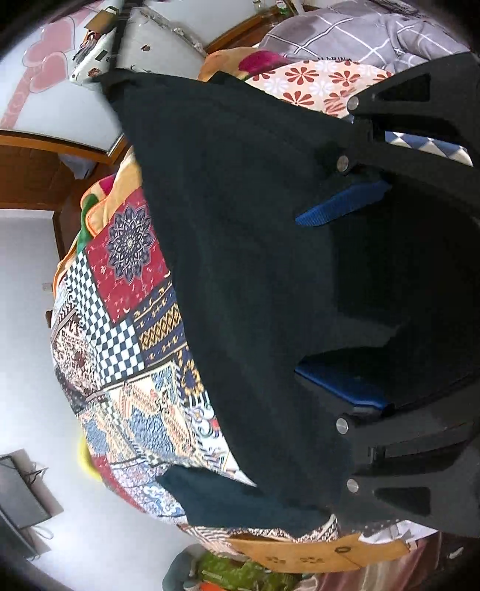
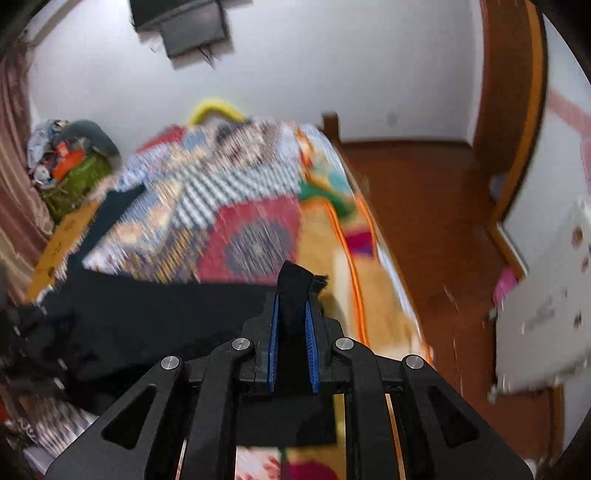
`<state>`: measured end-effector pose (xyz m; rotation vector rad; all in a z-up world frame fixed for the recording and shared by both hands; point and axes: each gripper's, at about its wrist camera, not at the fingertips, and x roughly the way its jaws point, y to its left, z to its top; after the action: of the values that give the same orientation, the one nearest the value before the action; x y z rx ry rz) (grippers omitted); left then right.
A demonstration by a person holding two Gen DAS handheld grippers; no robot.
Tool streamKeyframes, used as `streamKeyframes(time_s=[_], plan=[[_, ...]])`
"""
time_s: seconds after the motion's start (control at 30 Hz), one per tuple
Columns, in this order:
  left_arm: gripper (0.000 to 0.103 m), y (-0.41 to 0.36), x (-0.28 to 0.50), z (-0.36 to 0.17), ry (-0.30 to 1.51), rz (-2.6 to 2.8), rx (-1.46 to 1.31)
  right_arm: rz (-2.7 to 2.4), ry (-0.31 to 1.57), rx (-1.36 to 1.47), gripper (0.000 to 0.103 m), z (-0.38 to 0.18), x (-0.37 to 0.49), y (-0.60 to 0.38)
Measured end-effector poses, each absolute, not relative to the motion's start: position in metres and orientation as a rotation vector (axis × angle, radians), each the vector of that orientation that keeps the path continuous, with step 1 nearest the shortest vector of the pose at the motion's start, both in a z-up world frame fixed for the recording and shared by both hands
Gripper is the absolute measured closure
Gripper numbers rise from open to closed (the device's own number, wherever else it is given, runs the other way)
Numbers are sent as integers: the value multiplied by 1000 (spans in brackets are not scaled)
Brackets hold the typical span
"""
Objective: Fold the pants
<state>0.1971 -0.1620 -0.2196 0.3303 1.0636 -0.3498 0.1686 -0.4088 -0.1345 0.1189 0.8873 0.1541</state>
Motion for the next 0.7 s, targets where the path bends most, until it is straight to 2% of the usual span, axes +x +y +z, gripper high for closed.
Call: streamKeyframes(time_s=[0.23,0.33,0.4,0.57,0.7], plan=[[26,-160,198,-223,1086,-366,294,117,1027,255,88,-198,142,-431],[26,-149,201,-208,1048,-355,260,102,1056,200,77,-201,140,-429],[26,-133,205,-194,1014,-338,222,46,1055,130,72,-193,138,-432],[26,-80,214,-158,926,-250,149,4,977,121,72,-153,140,-439],[24,-13,219,-131,851,-102,109,74,894,90,71,-118,157,-406]])
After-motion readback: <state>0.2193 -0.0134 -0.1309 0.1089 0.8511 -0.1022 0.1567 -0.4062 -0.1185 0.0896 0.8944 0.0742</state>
